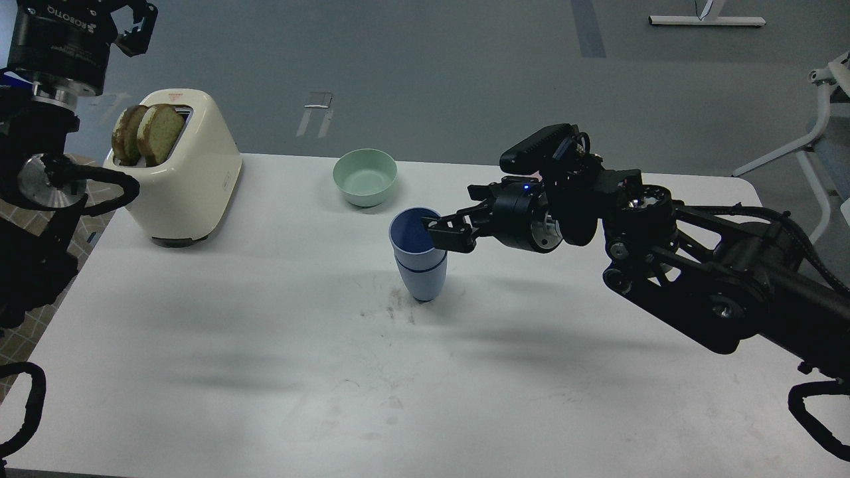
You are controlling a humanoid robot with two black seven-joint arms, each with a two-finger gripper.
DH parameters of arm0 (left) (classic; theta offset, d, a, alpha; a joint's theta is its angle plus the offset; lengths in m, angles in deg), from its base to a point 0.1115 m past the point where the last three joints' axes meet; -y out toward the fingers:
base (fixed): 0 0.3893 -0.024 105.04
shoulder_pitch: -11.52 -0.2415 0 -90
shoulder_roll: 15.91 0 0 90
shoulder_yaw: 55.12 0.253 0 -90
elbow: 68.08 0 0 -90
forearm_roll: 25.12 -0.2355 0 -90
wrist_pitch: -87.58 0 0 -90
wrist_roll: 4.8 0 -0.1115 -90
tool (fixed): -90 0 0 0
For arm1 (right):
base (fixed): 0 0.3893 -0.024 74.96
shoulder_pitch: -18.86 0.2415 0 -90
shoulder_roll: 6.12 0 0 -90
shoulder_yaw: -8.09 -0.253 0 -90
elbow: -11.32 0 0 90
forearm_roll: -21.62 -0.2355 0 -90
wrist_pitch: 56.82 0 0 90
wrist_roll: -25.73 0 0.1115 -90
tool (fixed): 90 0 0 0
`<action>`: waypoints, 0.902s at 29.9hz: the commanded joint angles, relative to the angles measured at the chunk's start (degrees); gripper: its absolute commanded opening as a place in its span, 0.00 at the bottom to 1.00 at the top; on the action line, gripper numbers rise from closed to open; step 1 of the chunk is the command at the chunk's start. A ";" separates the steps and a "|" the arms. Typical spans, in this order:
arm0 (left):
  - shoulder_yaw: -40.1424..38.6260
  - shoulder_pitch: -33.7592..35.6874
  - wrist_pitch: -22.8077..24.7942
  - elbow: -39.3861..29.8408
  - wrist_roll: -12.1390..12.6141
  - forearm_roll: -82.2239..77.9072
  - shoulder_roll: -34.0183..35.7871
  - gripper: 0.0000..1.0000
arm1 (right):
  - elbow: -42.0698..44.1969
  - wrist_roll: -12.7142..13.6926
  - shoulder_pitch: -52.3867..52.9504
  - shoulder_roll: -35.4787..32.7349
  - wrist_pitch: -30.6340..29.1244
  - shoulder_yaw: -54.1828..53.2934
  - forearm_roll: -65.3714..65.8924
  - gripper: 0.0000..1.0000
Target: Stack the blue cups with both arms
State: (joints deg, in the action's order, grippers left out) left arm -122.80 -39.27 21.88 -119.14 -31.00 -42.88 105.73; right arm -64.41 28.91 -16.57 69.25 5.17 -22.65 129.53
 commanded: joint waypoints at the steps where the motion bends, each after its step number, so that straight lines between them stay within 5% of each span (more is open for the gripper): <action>1: 0.00 -0.01 0.04 0.00 0.00 0.00 0.00 0.98 | 0.75 0.06 0.09 0.30 0.00 -9.04 -0.16 1.00; 9: 0.18 -0.71 0.22 0.09 0.18 0.00 -0.01 0.98 | 4.71 -0.20 0.54 4.43 0.00 -36.63 -0.33 1.00; 11: 0.18 -0.80 1.01 0.09 2.19 -0.17 0.43 0.98 | 4.97 -0.29 0.62 4.43 0.00 -42.63 -0.77 1.00; 12: 0.18 -0.63 1.62 0.09 5.33 -0.09 0.43 0.98 | 5.67 -0.38 0.71 4.17 0.00 -45.69 -1.73 1.00; 16: 0.09 -0.28 2.50 0.09 11.60 0.00 -0.27 0.98 | 8.57 -0.64 -0.16 2.69 0.00 -52.21 -7.95 1.00; 27: 0.09 -0.19 2.41 2.37 11.95 0.00 -1.41 0.98 | 17.35 -0.55 -5.43 -3.21 0.00 -57.94 -37.30 1.00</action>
State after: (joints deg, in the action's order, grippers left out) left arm -122.70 -39.54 24.15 -118.15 -19.19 -42.88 104.50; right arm -49.52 28.35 -20.89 66.78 5.19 -79.82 99.86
